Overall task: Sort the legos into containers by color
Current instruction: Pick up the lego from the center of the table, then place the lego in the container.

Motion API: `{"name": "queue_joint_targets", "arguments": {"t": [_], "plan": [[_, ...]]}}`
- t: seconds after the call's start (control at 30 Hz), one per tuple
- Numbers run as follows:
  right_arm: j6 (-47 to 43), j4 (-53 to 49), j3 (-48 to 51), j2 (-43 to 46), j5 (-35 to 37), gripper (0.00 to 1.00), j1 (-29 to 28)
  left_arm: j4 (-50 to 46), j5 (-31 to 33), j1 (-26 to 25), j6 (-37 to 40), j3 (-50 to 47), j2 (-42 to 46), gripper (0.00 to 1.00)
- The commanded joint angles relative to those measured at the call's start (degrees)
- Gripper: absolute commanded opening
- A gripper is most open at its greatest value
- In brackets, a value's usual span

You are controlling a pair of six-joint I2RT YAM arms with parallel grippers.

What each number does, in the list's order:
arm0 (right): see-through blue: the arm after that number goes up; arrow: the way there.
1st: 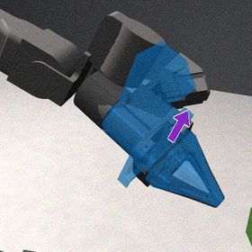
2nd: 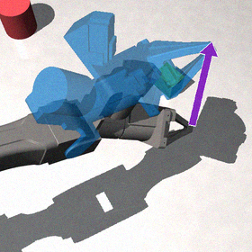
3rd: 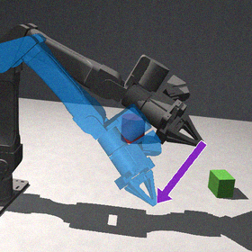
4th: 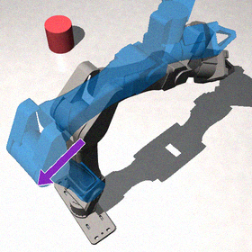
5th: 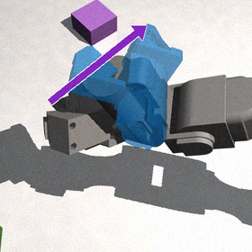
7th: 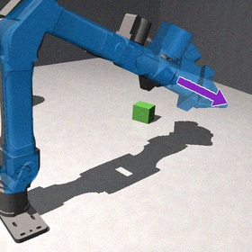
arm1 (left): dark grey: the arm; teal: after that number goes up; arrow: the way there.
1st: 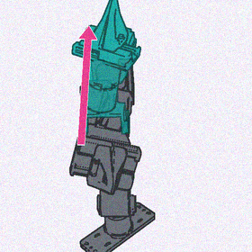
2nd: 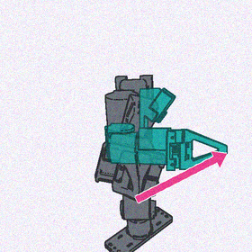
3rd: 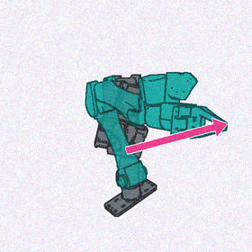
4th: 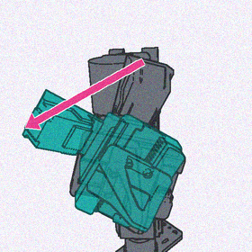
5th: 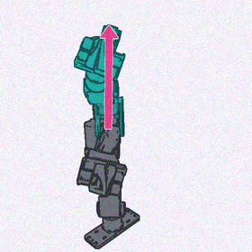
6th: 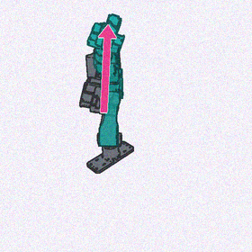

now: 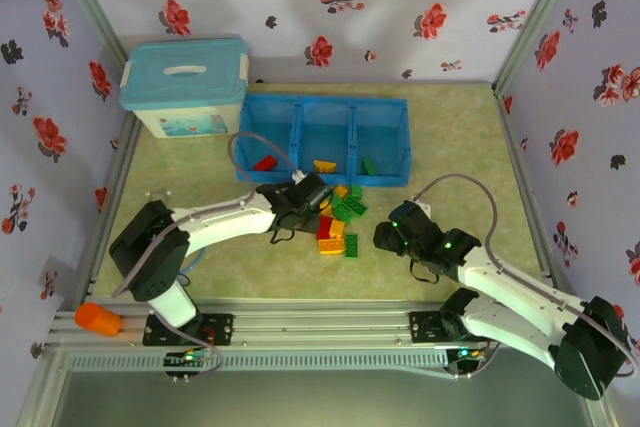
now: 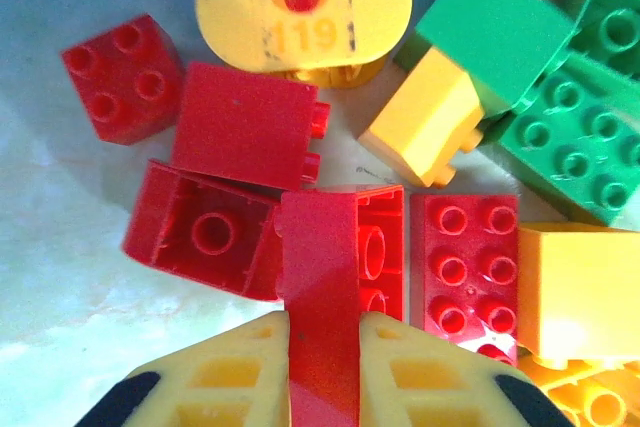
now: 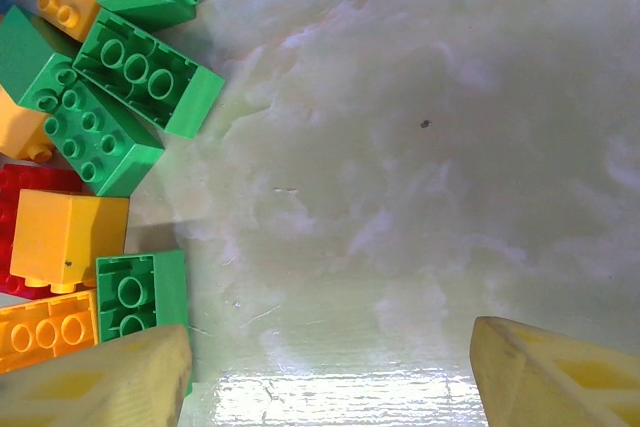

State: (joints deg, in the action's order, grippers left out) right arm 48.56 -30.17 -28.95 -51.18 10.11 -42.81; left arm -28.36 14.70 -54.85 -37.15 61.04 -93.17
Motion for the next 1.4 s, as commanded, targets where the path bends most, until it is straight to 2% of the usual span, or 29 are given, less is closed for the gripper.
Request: {"name": "queue_joint_targets", "arguments": {"t": [0.0,0.1,0.3,0.43,0.63,0.83,1.1,1.13,1.2,1.23,1.3,1.37], "plan": [[0.93,0.29,0.91,0.91,1.23,0.74,-0.45,-2.74,2.51,0.94,1.23,0.85,4.01,0.19],[1.02,0.2,1.09,1.29,1.31,0.74,-0.5,-4.03,2.48,3.9,2.96,1.59,6.68,0.18],[1.19,0.37,1.35,1.44,1.13,0.74,-0.44,-6.09,0.86,12.94,7.56,5.45,11.2,0.19],[1.45,0.88,1.42,1.19,0.69,0.74,-0.52,-6.77,-2.55,19.21,9.89,9.55,9.61,0.19],[1.2,0.67,1.13,1.13,0.34,0.73,-0.52,-6.73,-5.3,25.34,12.05,15.7,3.04,0.18],[0.71,-1.15,-0.48,1.55,0.0,0.73,-0.52,-9.56,-6.22,28.32,13.52,24.64,-6.16,0.17],[1.07,-2.78,-0.39,3.9,0.11,0.73,-0.61,-10.37,-6.6,31.35,13.99,30.69,-10.76,0.18],[0.99,-2.91,-0.55,3.76,-0.04,0.73,-0.62,-11.37,-6.72,31.49,14.16,32.3,-11.5,0.27],[1.09,-3.21,-0.71,3.76,-0.05,0.72,-0.79,-13.91,-7.17,31.55,14.61,35.05,-12.43,0.63],[1.1,-3.2,-0.78,3.85,0.0,0.72,-0.94,-15.28,-7.26,31.36,14.61,35.83,-12.44,0.72],[1.09,-3.36,-0.98,3.92,0.29,0.72,-1.32,-16.35,-7.32,30.92,13.89,35.04,-10.52,0.73],[0.94,-4.12,-1.39,3.74,1.23,0.72,-1.78,-13.61,-7.31,30.01,13.16,30.15,-5.97,0.73]]}}
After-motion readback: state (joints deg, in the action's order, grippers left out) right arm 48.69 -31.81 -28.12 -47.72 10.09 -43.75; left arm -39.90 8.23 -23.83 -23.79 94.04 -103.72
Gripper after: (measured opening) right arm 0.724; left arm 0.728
